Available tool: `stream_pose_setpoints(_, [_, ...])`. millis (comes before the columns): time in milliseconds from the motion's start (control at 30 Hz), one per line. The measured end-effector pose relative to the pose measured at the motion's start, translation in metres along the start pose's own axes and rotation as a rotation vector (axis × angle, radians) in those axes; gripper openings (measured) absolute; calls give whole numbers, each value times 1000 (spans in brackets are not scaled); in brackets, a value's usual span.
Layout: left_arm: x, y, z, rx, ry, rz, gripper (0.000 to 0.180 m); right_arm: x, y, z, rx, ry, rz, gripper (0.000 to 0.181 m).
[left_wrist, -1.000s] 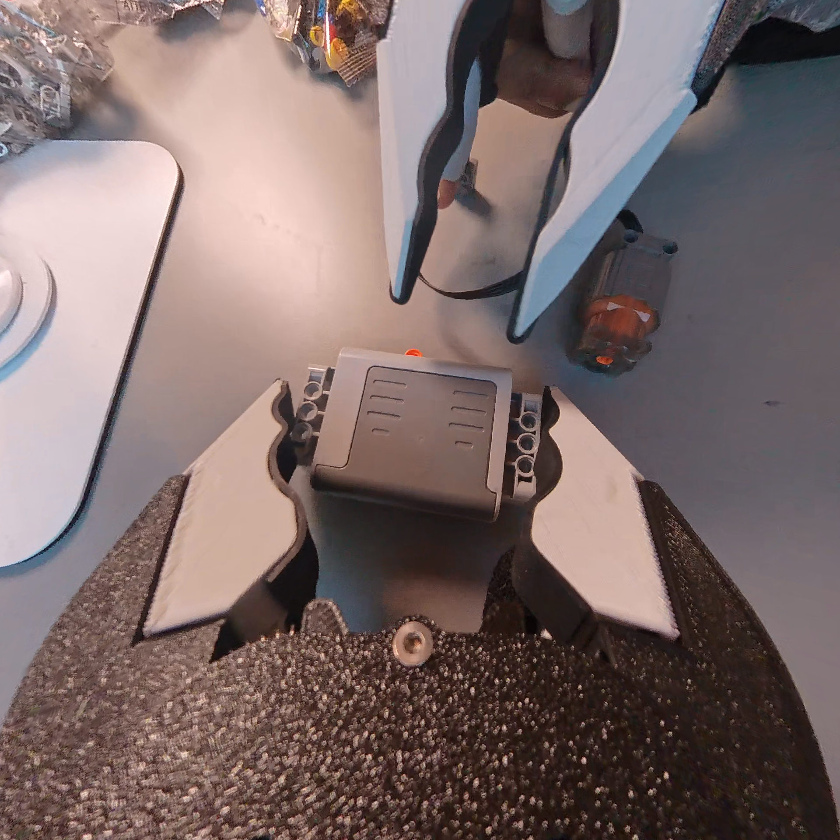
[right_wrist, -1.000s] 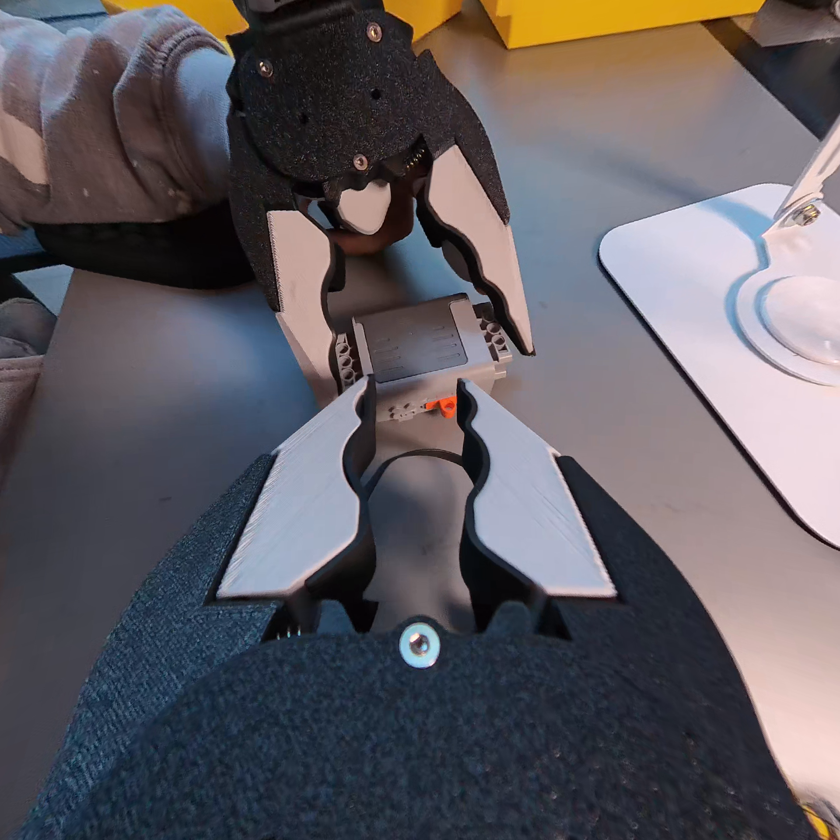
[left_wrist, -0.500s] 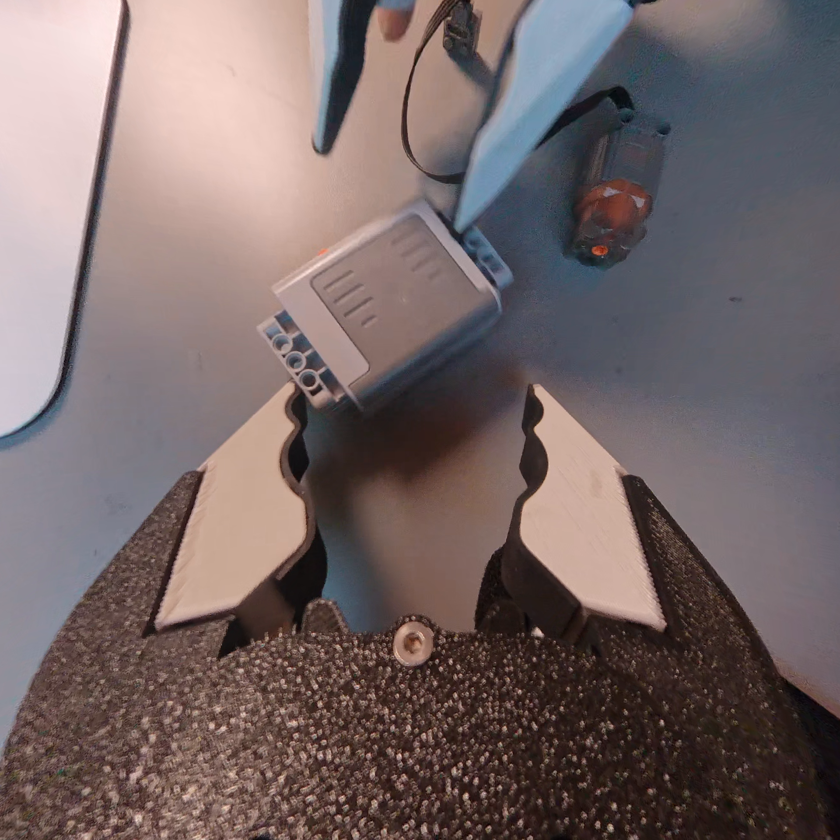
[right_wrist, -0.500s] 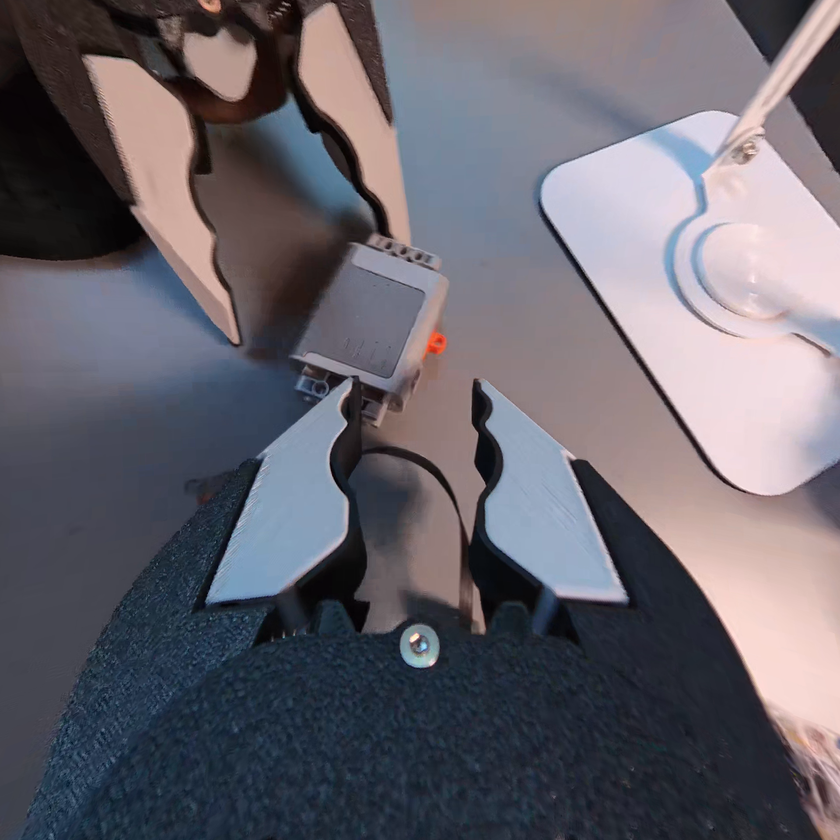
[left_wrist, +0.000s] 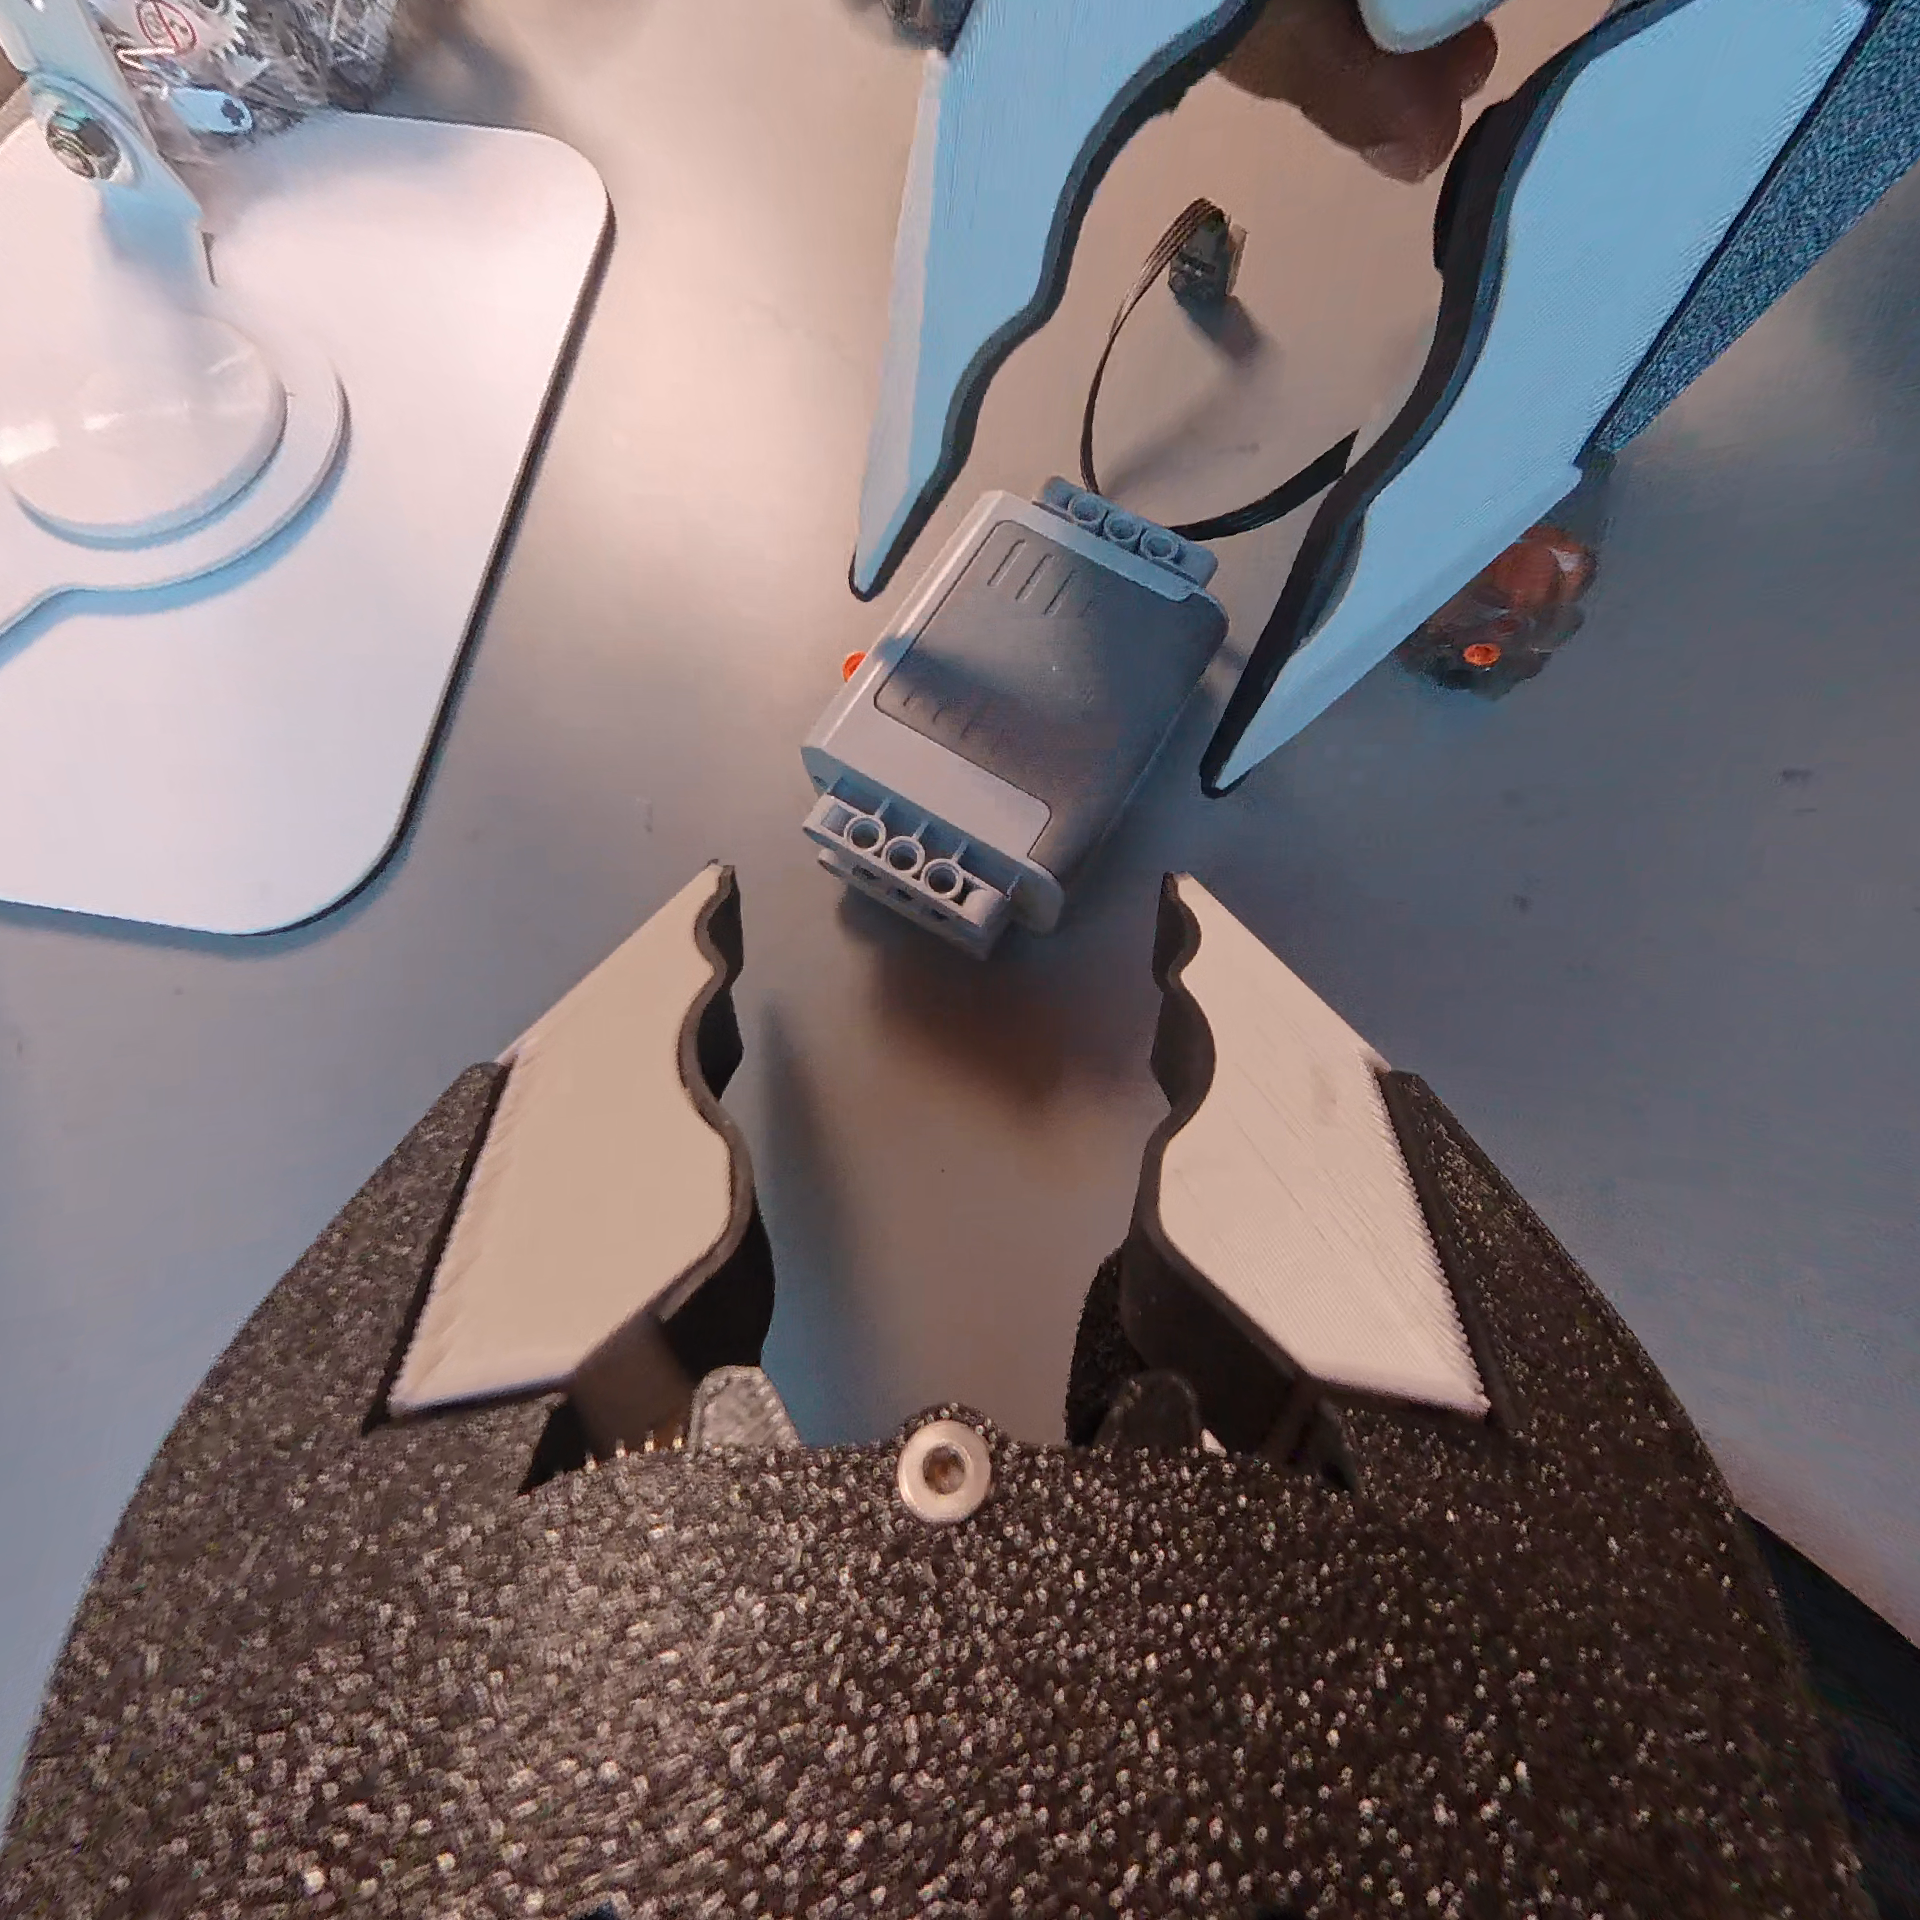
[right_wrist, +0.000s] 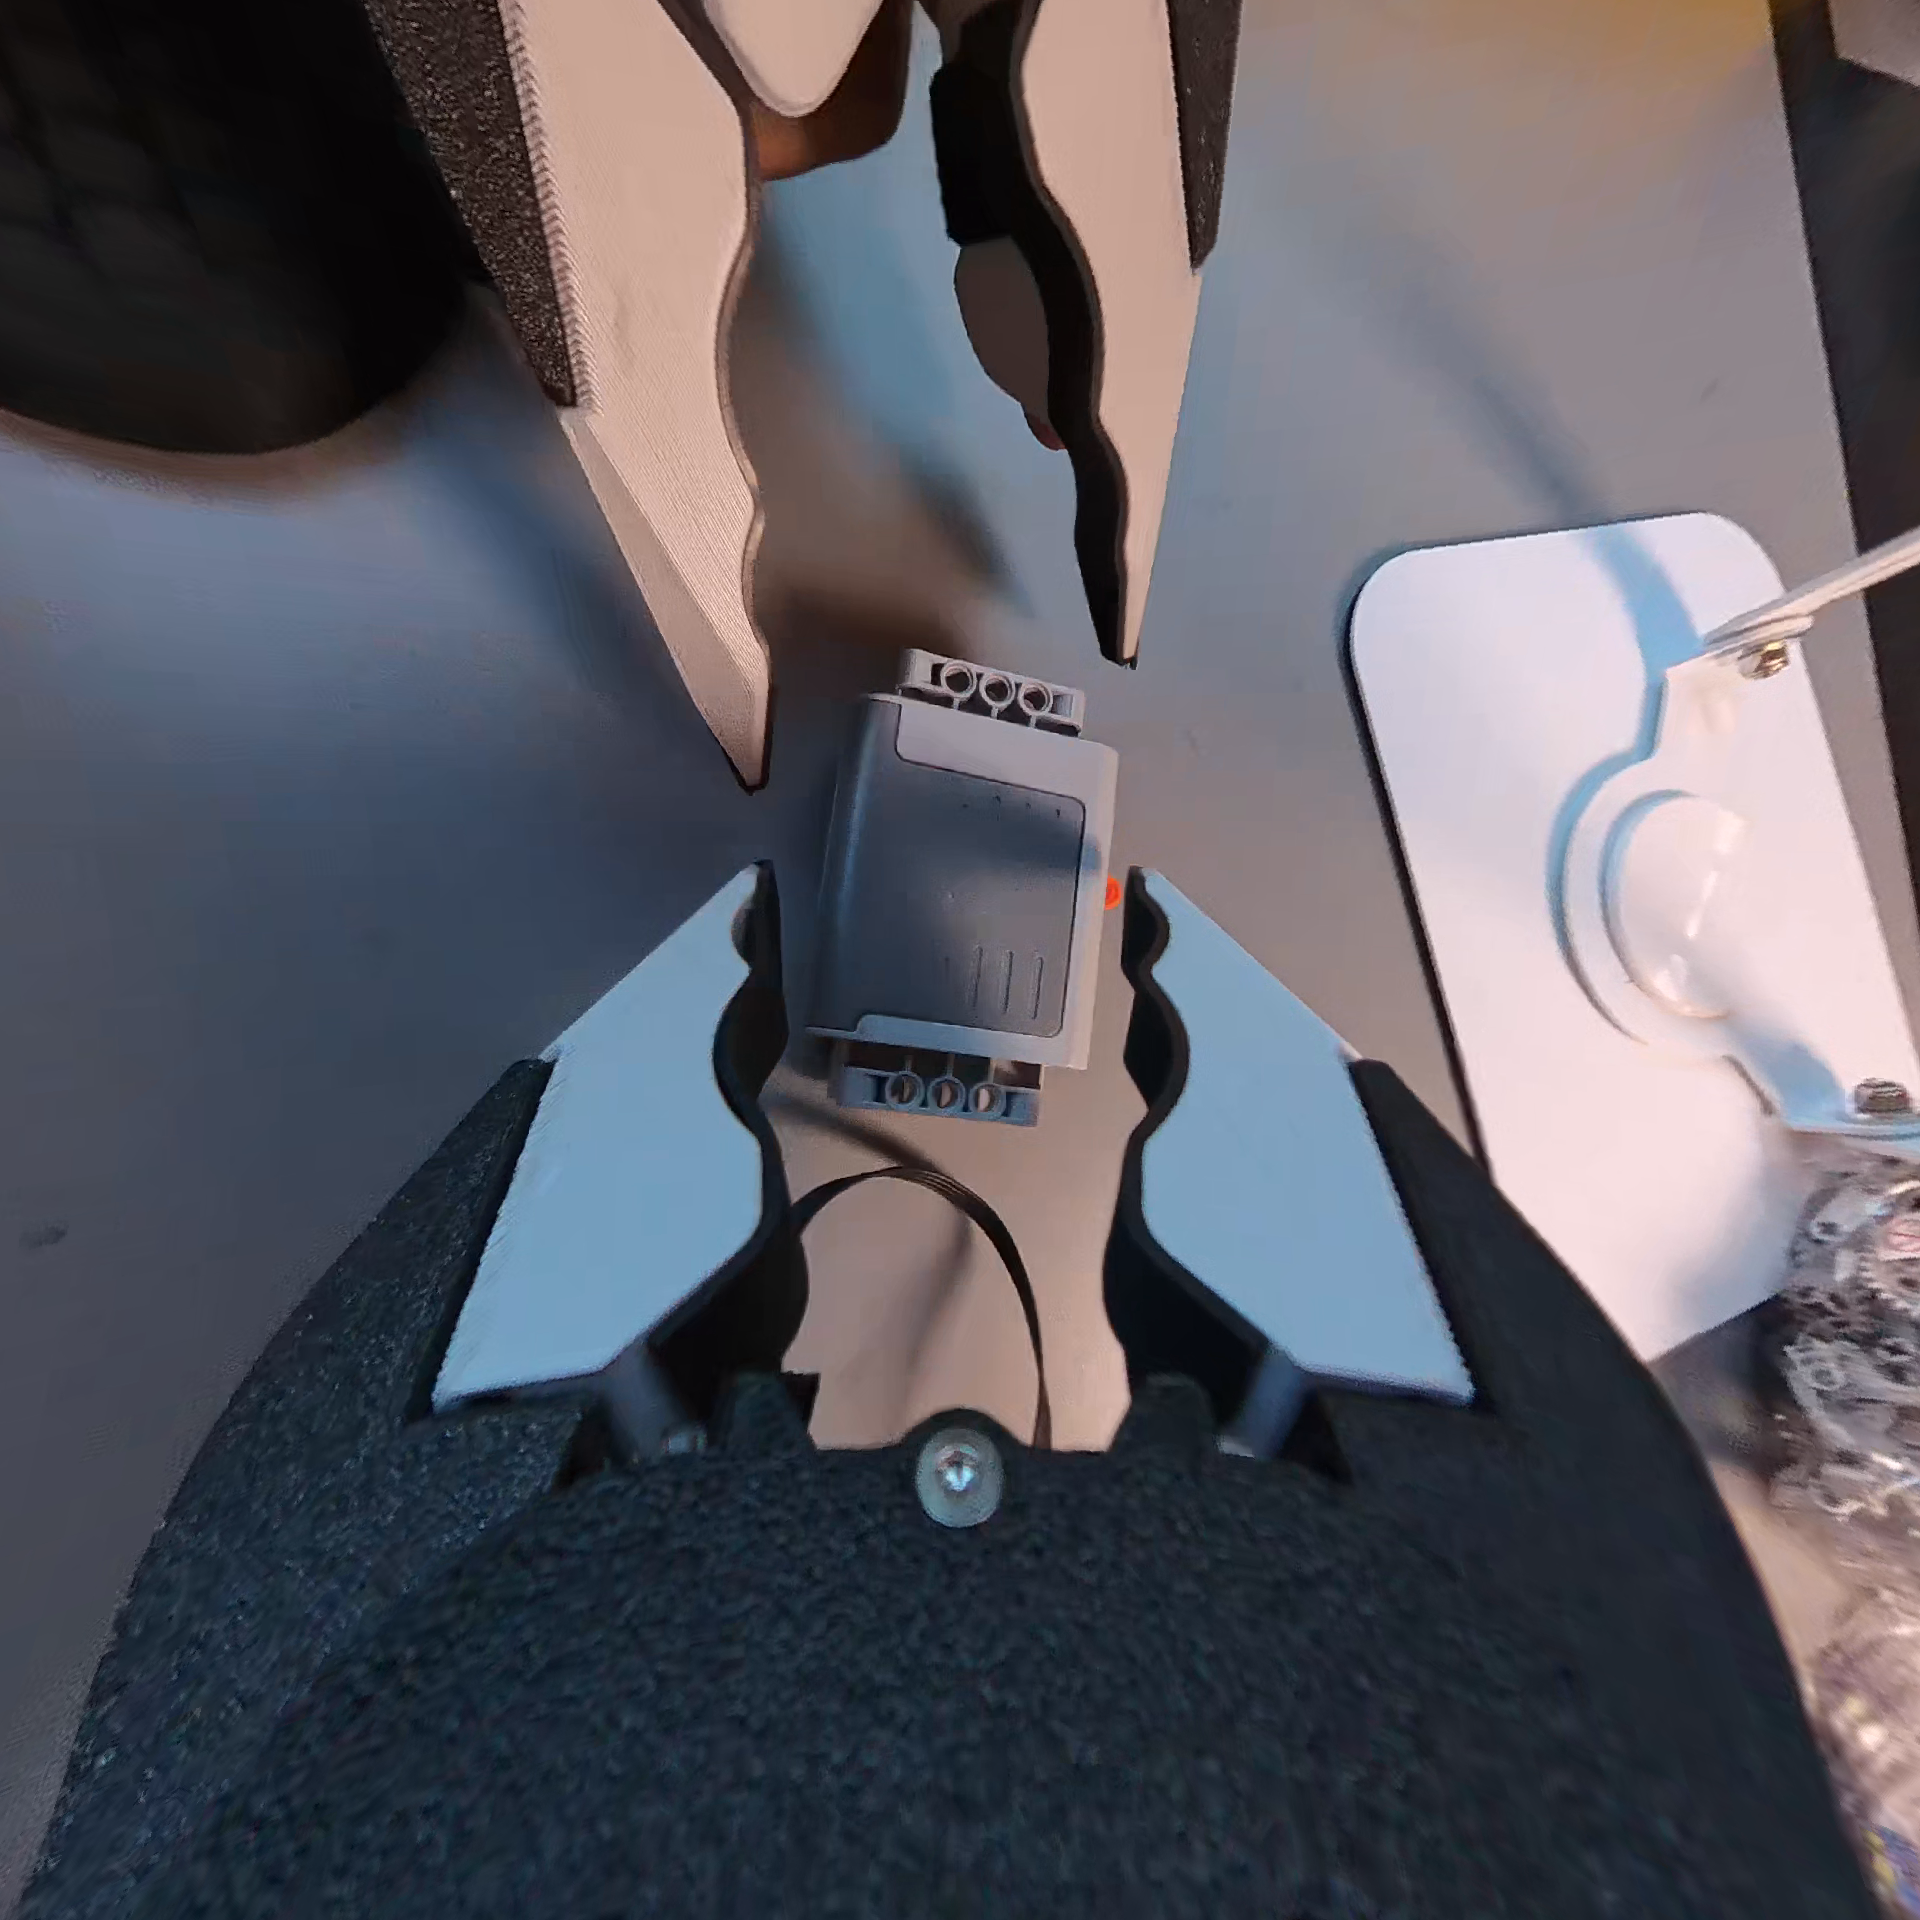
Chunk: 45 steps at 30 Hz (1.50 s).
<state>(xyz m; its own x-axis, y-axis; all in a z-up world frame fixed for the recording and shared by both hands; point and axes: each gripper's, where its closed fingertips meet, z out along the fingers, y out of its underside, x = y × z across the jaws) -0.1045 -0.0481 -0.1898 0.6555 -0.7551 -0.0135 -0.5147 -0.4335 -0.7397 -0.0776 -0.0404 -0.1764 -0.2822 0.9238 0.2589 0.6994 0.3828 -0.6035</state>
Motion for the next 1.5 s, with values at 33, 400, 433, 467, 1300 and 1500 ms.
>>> stream_pose_setpoints(33, [0,-1,1,5,3,-1,77,-1,-1,-1,-10,2,-29,61])
stream_pose_setpoints(400, [10,2,15,-21,52,-7,69,-8,4,2,4,20,-90,46])
stream_pose_setpoints(433, [11,2,14,-18,63,-15,65,-9,3,2,10,16,-90,45])
stream_pose_setpoints(467, [10,2,13,-11,68,-19,61,-10,3,2,15,15,-87,45])
stream_pose_setpoints(1300, [9,-3,25,20,46,37,67,-11,-8,-13,112,36,-48,42])
stream_pose_setpoints(1500, [9,-3,24,18,43,22,67,-11,4,0,7,15,-60,46])
